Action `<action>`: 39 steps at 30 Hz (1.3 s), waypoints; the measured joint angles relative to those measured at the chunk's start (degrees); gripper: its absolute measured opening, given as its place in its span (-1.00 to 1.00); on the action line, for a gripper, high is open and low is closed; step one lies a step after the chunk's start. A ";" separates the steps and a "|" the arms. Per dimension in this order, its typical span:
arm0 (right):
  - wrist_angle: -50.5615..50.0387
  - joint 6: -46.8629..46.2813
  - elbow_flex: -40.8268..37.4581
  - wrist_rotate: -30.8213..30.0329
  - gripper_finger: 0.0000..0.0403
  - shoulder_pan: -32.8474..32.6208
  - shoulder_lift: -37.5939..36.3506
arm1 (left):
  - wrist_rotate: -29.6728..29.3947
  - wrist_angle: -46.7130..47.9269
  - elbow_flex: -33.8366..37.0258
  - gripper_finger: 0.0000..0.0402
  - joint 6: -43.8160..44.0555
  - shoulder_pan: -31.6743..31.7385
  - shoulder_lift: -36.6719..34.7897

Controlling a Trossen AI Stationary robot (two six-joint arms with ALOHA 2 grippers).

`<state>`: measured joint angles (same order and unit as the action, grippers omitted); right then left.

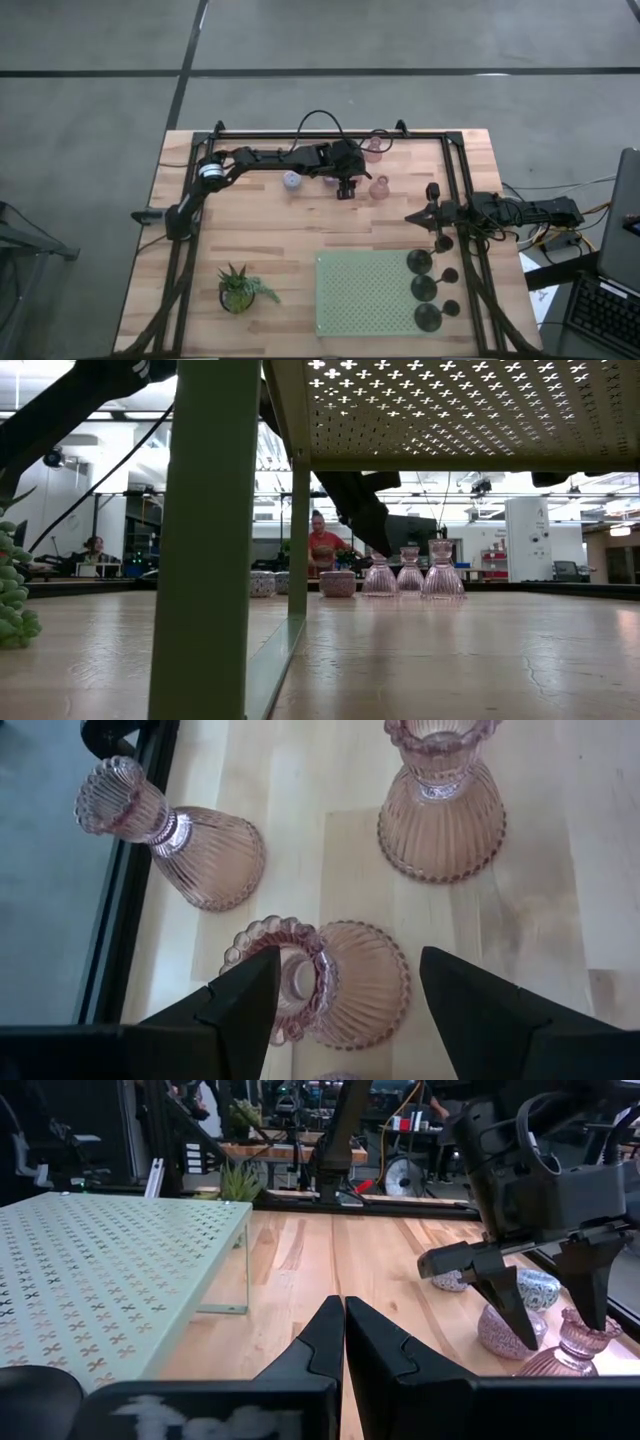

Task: Pick & Place candle stick holders
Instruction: Put the middle pink glass candle holder on the shelf

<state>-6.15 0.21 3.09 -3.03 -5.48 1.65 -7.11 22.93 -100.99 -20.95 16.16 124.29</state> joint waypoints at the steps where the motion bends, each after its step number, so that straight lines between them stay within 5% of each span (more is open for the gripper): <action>1: 0.00 0.00 0.00 0.00 -0.96 0.00 0.00 | 0.02 -0.06 0.00 0.21 0.02 0.00 0.00; 9: 0.01 0.00 0.00 -0.01 -0.96 0.00 0.00 | -0.02 0.35 0.00 0.05 0.02 0.00 0.00; 22: 0.00 0.00 0.00 -0.02 -0.96 0.00 0.00 | -1.34 0.60 0.00 -0.82 -0.48 -0.11 -0.11; 39: 0.00 0.00 0.00 0.00 -0.96 0.00 0.00 | -1.37 3.11 0.27 -0.86 -1.47 -1.28 -4.89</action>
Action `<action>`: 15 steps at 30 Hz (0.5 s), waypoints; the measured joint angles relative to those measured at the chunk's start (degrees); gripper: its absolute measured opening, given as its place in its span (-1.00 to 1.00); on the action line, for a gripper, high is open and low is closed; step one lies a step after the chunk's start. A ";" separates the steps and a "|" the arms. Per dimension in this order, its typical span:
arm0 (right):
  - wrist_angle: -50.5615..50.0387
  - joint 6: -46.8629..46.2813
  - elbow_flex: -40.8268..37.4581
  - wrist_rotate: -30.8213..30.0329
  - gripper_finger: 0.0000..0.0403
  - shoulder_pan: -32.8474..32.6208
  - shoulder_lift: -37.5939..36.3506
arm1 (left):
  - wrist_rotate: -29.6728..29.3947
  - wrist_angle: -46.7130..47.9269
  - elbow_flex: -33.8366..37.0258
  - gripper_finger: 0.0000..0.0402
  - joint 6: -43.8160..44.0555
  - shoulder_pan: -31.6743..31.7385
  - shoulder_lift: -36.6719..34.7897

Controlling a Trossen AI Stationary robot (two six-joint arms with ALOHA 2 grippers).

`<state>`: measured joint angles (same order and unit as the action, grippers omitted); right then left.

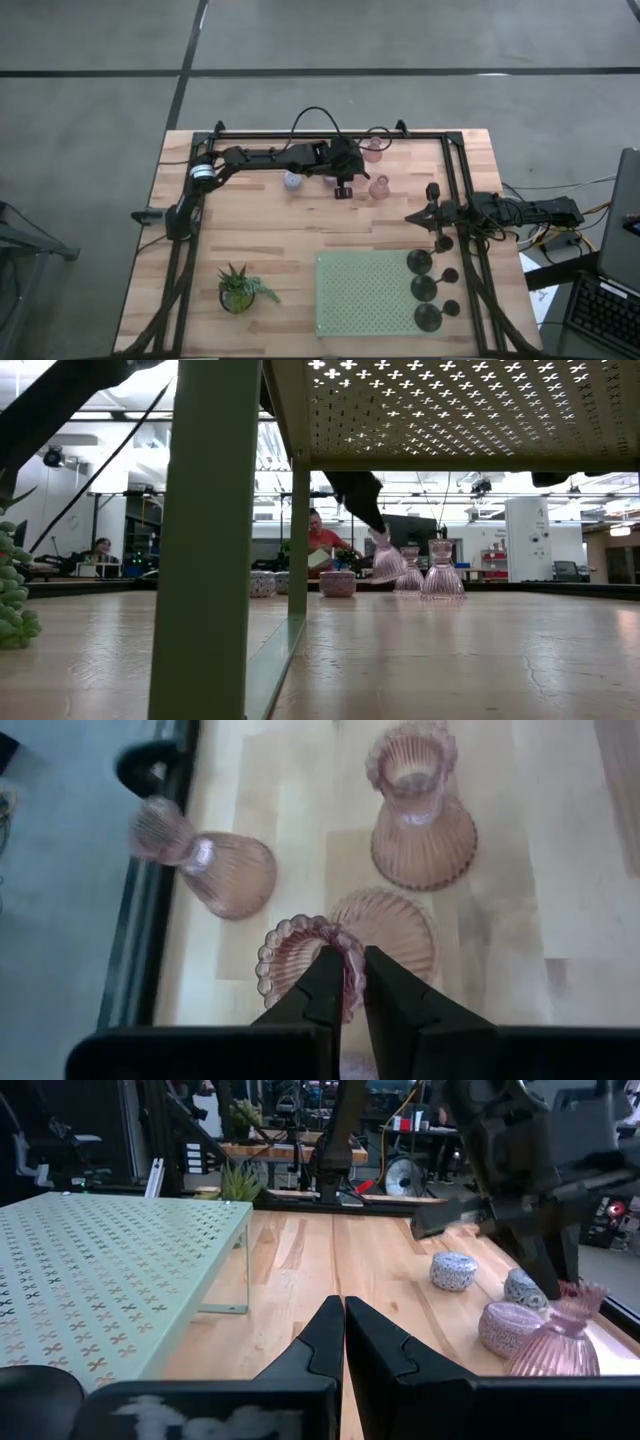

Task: Pick & Place candle stick holders
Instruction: Put the middle pink glass candle holder on the shelf

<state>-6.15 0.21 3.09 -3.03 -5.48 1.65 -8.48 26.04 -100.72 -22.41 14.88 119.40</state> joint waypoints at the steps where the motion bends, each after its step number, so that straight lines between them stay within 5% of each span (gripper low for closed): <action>1: 0.02 0.00 0.00 -0.05 -0.96 0.00 0.00 | -0.09 0.47 -0.01 -0.86 0.00 -0.06 -0.51; 15: 0.03 0.00 0.00 -0.01 -0.96 0.00 0.00 | -0.35 6.43 -0.06 -0.86 0.00 -3.60 -7.32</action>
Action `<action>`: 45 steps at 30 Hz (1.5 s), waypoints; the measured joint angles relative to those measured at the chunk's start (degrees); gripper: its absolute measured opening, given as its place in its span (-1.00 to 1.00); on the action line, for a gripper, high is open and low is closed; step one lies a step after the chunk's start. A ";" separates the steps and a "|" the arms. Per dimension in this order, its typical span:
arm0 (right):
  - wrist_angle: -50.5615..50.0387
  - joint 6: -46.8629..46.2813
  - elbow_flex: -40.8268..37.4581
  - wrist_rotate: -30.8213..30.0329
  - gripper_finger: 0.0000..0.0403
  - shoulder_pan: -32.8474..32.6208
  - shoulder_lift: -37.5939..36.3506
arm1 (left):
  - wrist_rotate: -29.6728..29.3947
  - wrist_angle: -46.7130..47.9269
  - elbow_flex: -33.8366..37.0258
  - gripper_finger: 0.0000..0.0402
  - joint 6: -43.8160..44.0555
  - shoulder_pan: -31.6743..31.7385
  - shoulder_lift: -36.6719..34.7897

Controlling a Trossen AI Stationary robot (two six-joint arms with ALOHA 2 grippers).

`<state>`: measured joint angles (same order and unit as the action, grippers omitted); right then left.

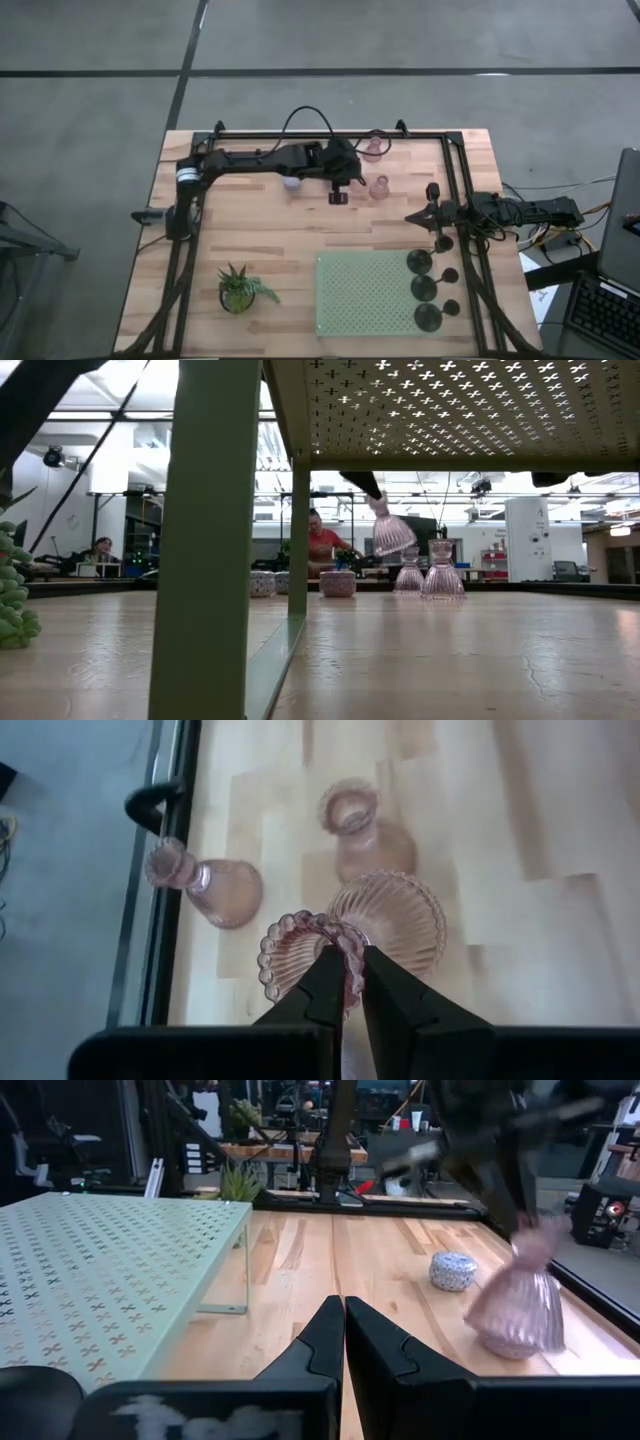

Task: Pick & Place candle stick holders
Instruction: Put the middle pink glass candle holder on the shelf

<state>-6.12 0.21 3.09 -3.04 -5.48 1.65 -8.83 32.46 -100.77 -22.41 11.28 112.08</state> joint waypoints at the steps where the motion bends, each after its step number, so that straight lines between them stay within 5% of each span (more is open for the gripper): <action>1: -0.02 0.00 0.00 0.01 -0.96 0.00 0.00 | 0.08 0.58 0.00 -0.86 0.02 -0.34 -0.85; 19: -0.01 0.00 0.00 0.01 -0.96 0.00 0.00 | 10.31 1.66 -0.11 -0.87 4.53 -13.46 -12.26; 30: -0.01 0.00 0.00 0.01 -0.96 0.00 -0.02 | 10.22 -6.83 -0.12 -0.87 0.06 -25.06 -10.31; 45: 0.02 0.00 0.00 0.00 -0.96 0.00 -0.02 | 12.47 -14.79 -0.13 -0.87 -7.17 -29.02 -4.67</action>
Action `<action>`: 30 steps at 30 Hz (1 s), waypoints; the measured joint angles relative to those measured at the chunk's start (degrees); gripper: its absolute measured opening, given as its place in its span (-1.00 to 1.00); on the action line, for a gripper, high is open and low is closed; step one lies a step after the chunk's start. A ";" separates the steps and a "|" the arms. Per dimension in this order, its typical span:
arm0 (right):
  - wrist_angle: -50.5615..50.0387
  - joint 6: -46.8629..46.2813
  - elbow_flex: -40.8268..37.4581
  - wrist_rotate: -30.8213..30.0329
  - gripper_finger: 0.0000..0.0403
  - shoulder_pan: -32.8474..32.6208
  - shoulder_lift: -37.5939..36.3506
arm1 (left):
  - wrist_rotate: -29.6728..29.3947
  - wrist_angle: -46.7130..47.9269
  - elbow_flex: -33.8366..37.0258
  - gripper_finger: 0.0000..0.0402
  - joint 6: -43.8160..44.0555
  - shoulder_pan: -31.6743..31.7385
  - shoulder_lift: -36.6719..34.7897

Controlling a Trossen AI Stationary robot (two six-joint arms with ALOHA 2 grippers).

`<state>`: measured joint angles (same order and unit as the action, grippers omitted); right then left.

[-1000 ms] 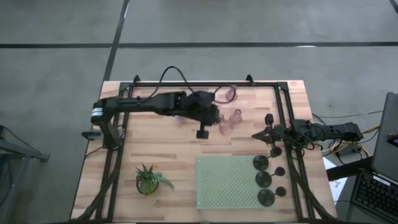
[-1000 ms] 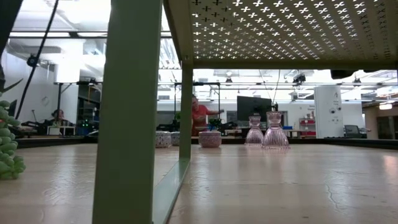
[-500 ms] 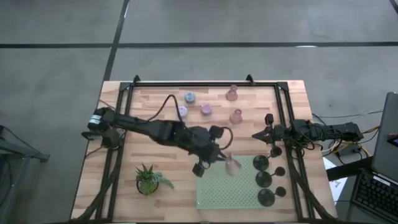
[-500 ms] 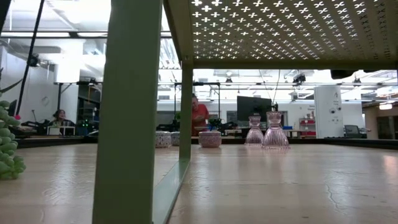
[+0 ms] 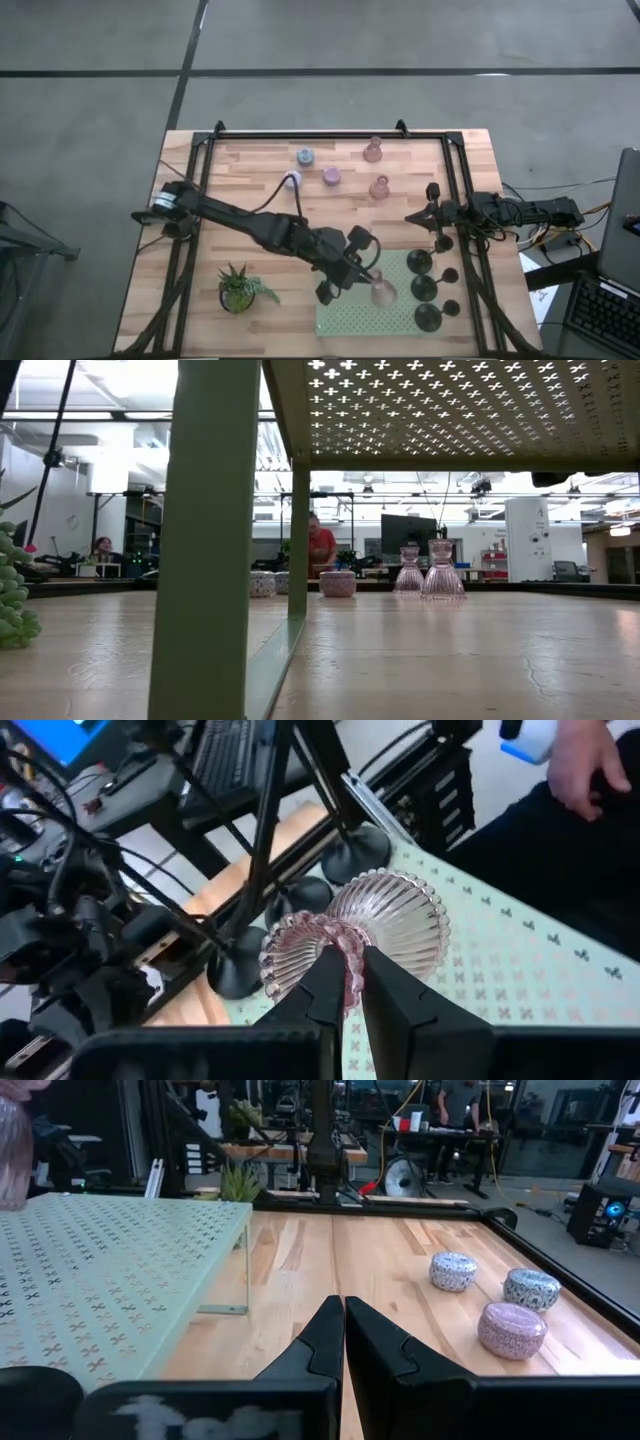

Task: Pick & Place candle stick holders
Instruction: Put the middle pink glass candle holder on the shelf

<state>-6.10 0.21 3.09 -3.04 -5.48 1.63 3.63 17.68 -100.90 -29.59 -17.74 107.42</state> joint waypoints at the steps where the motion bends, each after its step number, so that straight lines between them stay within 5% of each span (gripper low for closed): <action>1: -0.05 0.00 0.00 0.01 -0.96 0.00 0.00 | 0.92 -0.10 0.00 -0.87 -0.19 0.04 0.48; 16: -0.05 -0.01 0.00 0.01 -0.96 0.00 0.02 | 2.16 9.09 -2.78 -0.86 -15.84 -1.07 1.40; 30: -0.03 0.00 0.00 0.01 -0.96 0.00 0.02 | -12.32 24.74 -6.86 -0.86 -15.68 -1.27 1.18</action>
<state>-6.13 0.21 3.09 -3.03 -5.48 1.65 -8.69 42.42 -107.77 -45.27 -19.00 108.60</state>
